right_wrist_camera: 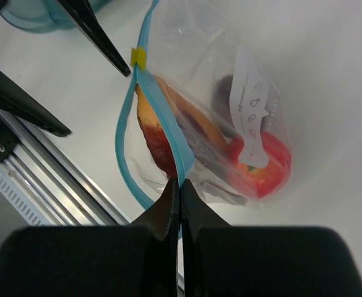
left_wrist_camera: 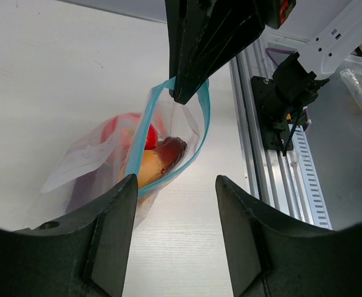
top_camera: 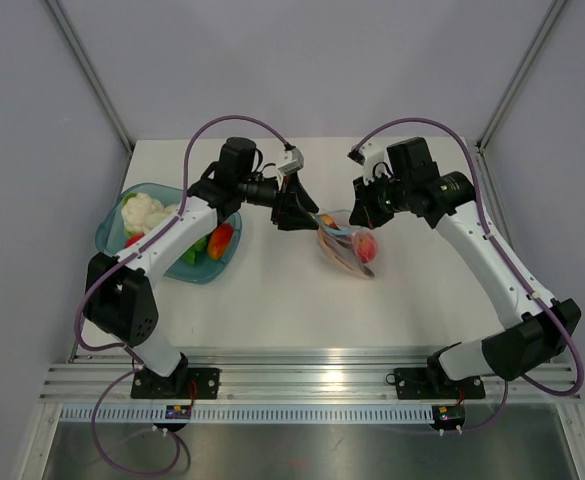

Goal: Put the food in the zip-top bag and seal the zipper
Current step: Zip the zipper food storage bag at the center of the board, then adjust the zipper food storage bag at the center of the board.

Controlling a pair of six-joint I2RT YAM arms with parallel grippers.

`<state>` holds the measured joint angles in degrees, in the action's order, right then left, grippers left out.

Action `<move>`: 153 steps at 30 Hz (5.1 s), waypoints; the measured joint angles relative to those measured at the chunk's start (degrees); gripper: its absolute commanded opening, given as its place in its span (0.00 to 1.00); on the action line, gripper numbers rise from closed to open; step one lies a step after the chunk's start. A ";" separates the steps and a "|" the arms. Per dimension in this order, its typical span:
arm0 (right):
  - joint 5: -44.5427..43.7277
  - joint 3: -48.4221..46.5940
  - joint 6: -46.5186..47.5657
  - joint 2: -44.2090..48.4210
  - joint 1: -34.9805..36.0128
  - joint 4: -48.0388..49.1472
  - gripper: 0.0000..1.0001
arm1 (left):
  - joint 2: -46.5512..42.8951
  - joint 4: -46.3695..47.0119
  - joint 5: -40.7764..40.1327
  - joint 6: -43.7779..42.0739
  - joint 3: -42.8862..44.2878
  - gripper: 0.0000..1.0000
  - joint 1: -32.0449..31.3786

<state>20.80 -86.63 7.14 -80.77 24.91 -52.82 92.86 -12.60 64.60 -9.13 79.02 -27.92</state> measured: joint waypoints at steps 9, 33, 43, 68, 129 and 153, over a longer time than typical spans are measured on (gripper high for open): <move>1.33 -3.65 0.28 -0.44 0.44 -1.22 0.00 | -0.55 -5.88 -3.10 -3.50 2.54 0.55 -0.02; 0.94 -9.40 2.38 7.39 0.59 0.28 0.00 | -6.27 -14.75 -9.68 -9.20 5.88 0.55 -0.04; 1.11 8.35 2.32 -1.79 0.70 5.29 0.00 | -9.44 -14.95 -11.43 -9.49 5.88 0.56 -0.07; 4.07 -8.72 4.68 1.64 0.81 0.55 0.00 | -11.37 -15.21 -13.42 -10.78 7.04 0.57 -0.07; 8.46 -8.81 6.16 1.86 0.90 -1.46 0.00 | -0.28 -27.15 -5.62 -22.51 13.60 0.24 -0.11; 3.02 -4.96 8.31 2.45 1.53 -1.81 0.00 | -2.60 -27.26 -4.72 -22.47 7.34 0.16 0.22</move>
<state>23.81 -91.59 15.44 -78.32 26.44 -54.63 90.26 -39.86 59.88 -31.59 86.37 -27.70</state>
